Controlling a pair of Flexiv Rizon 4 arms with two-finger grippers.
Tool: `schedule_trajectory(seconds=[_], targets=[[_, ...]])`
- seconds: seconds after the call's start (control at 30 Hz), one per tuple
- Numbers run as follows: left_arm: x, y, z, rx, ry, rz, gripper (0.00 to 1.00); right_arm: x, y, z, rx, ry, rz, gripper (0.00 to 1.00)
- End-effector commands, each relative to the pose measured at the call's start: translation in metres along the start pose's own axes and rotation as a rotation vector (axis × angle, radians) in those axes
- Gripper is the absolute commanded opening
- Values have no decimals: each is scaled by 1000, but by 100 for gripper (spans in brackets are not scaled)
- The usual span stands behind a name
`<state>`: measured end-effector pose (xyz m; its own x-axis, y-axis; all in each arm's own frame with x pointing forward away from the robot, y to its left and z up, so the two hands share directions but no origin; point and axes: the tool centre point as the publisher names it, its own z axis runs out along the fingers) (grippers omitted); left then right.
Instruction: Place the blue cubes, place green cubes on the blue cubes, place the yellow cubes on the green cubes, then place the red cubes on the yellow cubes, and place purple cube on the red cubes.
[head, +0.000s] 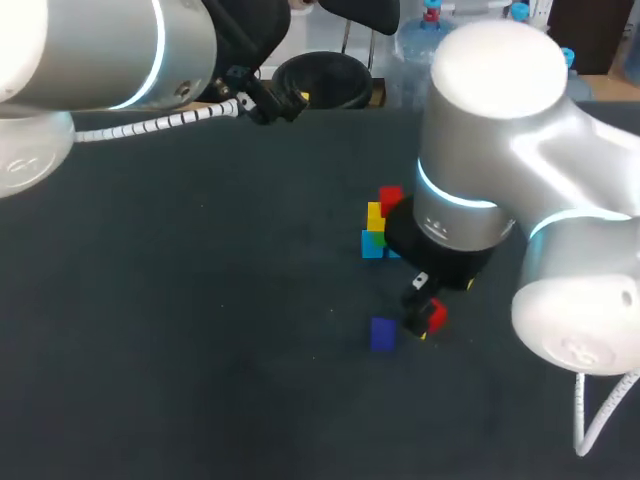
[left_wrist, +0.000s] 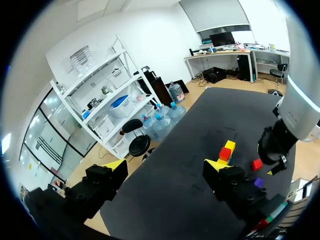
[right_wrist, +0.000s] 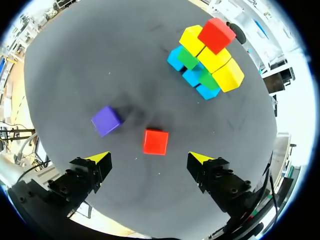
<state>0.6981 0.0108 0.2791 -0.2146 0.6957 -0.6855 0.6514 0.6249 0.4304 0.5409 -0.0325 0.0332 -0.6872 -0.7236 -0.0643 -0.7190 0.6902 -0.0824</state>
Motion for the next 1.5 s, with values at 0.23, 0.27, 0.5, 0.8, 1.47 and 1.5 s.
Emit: schedule_trajectory(seconds=[0.23,0.27,0.5,0.8,1.47,1.5], targets=[[0,0,0,-3,1,0,100,-8,-6,20,-54,-3,-3,100],[0,0,0,-3,1,0,100,-9,-6,22,-58,-3,-5,100],[0,0,0,-3,1,0,100,-14,-6,26,-67,10,-20,76],[0,0,0,-3,1,0,100,-13,-4,31,-87,34,-46,17],[0,0,0,-3,1,0,100,29,7,-8,-95,81,-111,0],[0,0,0,-3,1,0,100,34,6,-14,-101,68,-119,0]])
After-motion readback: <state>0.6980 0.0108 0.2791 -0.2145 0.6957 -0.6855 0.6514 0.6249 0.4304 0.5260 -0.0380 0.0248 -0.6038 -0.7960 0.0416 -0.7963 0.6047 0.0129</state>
